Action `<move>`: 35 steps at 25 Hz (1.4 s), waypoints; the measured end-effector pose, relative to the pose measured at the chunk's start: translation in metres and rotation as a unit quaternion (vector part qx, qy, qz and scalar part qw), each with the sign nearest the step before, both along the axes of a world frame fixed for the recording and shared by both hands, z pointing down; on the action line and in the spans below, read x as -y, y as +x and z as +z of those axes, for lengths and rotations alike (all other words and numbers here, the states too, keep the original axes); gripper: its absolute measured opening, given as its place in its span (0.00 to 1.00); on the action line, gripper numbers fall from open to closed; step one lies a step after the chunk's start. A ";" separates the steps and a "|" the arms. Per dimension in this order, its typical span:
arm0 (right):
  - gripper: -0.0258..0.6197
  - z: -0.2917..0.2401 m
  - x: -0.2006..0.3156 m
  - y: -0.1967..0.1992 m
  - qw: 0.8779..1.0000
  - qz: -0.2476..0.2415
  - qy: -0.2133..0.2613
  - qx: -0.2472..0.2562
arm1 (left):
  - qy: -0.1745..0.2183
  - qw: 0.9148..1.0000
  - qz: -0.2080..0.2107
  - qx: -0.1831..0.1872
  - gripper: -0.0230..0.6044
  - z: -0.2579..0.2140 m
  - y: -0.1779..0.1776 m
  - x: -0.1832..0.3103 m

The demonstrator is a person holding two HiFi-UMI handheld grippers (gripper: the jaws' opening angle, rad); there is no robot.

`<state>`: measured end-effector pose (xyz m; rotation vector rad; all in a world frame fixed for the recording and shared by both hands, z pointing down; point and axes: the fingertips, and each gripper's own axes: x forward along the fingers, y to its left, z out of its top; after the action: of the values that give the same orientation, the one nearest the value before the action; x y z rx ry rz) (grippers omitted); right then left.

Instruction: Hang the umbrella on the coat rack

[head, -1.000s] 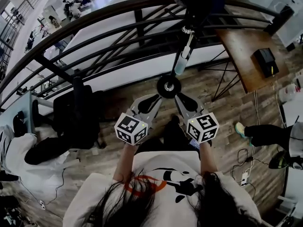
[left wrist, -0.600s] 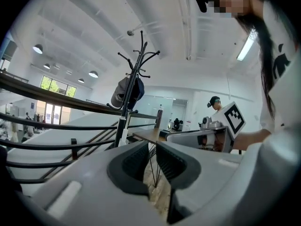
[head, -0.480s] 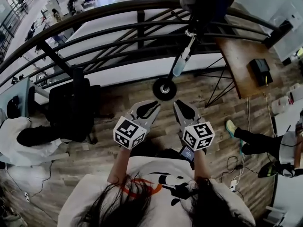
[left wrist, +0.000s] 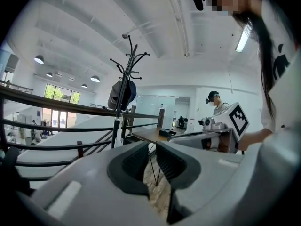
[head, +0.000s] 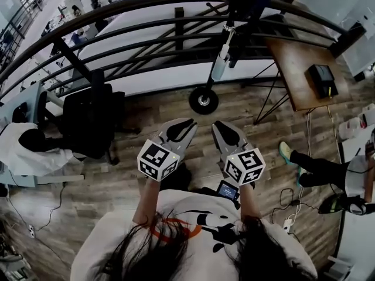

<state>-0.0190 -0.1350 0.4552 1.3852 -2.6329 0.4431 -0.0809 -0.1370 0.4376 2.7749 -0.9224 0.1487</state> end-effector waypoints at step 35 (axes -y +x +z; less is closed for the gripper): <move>0.07 0.002 -0.207 0.053 0.999 -0.020 0.019 0.018 | -0.013 1.000 0.002 0.026 0.11 0.018 0.071 -0.229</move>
<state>0.0341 0.0718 0.4571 1.3447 -2.7073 0.4190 -0.0098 0.0923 0.4555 2.7609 -0.9198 0.2327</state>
